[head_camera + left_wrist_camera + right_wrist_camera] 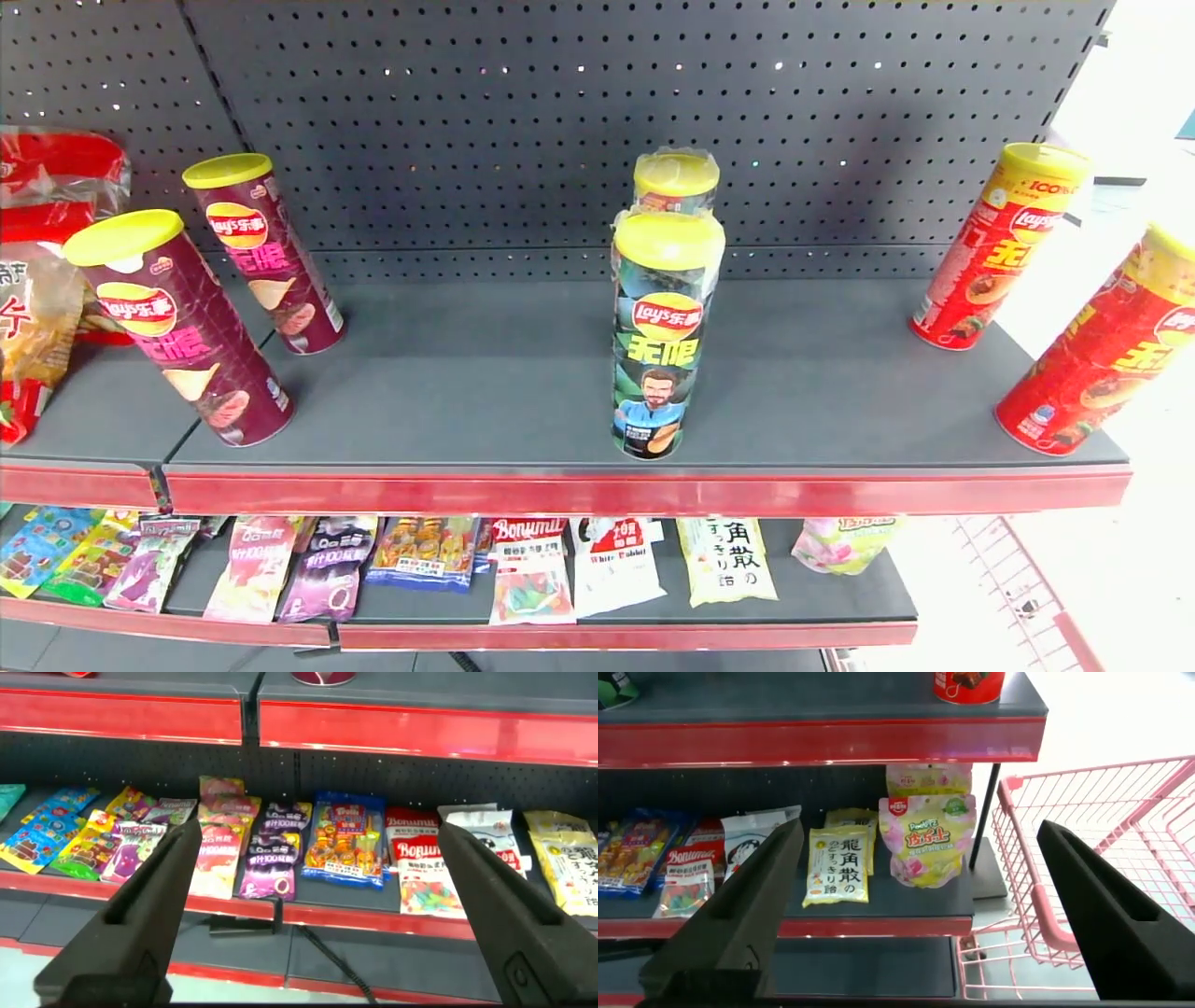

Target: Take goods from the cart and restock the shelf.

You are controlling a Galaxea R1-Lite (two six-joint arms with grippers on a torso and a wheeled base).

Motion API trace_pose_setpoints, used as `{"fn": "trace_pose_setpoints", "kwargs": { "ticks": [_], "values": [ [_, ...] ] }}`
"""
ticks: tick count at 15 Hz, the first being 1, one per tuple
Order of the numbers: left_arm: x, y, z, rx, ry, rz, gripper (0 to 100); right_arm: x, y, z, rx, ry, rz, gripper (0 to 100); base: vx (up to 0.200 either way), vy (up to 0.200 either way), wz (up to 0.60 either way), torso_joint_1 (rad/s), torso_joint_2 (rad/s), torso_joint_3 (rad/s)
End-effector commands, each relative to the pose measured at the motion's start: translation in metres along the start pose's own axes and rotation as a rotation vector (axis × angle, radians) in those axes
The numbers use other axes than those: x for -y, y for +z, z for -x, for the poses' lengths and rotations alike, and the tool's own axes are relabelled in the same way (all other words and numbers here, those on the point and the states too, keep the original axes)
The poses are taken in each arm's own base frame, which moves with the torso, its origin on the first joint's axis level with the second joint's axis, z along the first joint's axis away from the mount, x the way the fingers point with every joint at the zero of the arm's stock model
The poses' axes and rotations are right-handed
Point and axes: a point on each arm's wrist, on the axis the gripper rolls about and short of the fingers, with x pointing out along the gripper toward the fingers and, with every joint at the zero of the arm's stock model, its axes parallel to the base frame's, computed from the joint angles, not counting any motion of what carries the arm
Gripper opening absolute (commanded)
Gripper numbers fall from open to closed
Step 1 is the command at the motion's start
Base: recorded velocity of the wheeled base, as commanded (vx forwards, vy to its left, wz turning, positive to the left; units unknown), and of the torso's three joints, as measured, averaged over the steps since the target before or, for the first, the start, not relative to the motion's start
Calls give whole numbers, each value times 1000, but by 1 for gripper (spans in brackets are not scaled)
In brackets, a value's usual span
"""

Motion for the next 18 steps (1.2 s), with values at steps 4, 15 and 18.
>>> {"fn": "trace_pose_setpoints", "kwargs": {
  "ticks": [4, 15, 18],
  "values": [
    [0, 0, 0, -4, 1, 1, 100, 0, 0, 0, 1, 1, -1, 100, 0, 200, 0, 0, 0, 2],
    [0, 0, 0, -4, 1, 1, 100, 0, 0, 0, 1, 4, -1, 100, 0, 0, 0, 0, 0, 0],
    [0, 0, 0, -4, 1, 1, 100, 0, 0, 0, 1, 4, -1, 100, 0, 0, 0, 0, 0, 0]
  ]
}}
